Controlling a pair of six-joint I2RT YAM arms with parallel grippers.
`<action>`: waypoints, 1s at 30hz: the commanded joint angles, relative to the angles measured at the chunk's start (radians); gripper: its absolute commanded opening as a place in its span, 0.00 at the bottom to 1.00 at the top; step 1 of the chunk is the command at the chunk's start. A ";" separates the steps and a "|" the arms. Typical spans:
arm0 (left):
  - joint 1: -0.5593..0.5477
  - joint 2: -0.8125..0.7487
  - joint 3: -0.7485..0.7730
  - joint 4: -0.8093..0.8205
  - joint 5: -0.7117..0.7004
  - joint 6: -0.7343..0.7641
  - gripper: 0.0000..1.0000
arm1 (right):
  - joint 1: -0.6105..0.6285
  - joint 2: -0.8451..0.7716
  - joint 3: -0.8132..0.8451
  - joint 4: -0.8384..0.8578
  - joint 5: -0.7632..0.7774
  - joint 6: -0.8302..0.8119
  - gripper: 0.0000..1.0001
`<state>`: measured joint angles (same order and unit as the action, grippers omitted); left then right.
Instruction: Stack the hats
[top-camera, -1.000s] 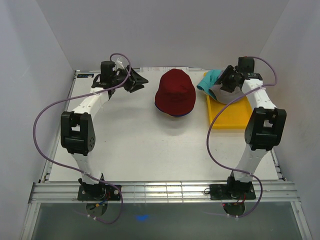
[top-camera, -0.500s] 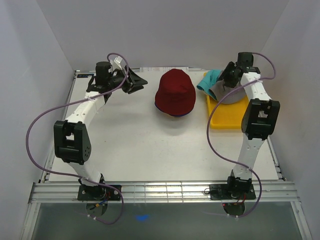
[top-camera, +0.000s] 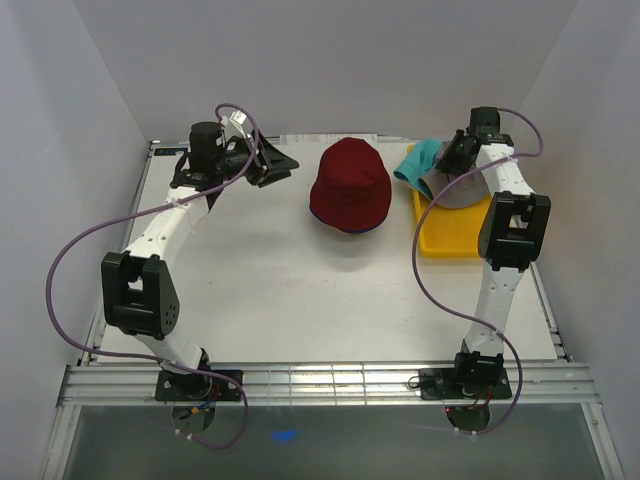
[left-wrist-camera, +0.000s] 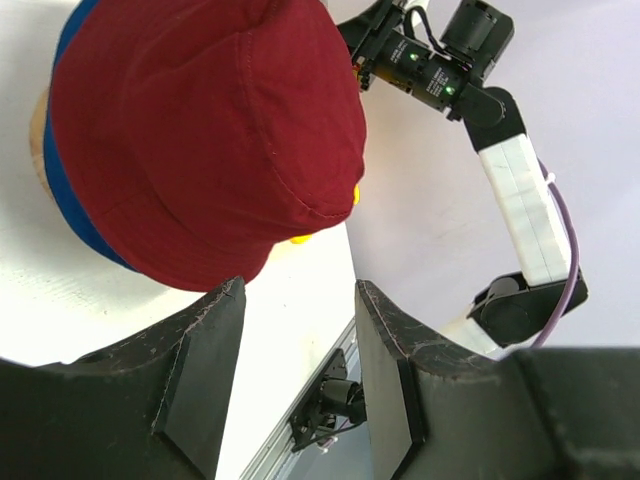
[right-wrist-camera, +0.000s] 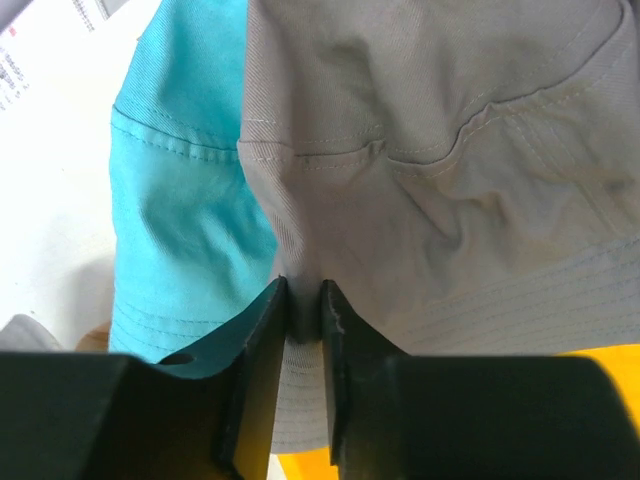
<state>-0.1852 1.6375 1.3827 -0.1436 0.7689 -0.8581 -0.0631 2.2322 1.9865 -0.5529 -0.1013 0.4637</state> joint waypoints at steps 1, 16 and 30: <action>-0.019 -0.085 -0.010 0.007 0.015 -0.005 0.59 | 0.003 -0.012 0.029 -0.007 0.008 -0.025 0.24; -0.092 -0.162 -0.059 0.240 -0.014 -0.188 0.64 | -0.020 -0.325 -0.005 -0.061 -0.037 -0.060 0.08; -0.330 -0.059 0.013 0.504 -0.244 -0.467 0.69 | -0.047 -0.658 -0.031 -0.081 -0.255 -0.031 0.08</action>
<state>-0.4587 1.5585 1.3502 0.2726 0.6132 -1.2522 -0.1036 1.6573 1.9633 -0.6453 -0.2993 0.4297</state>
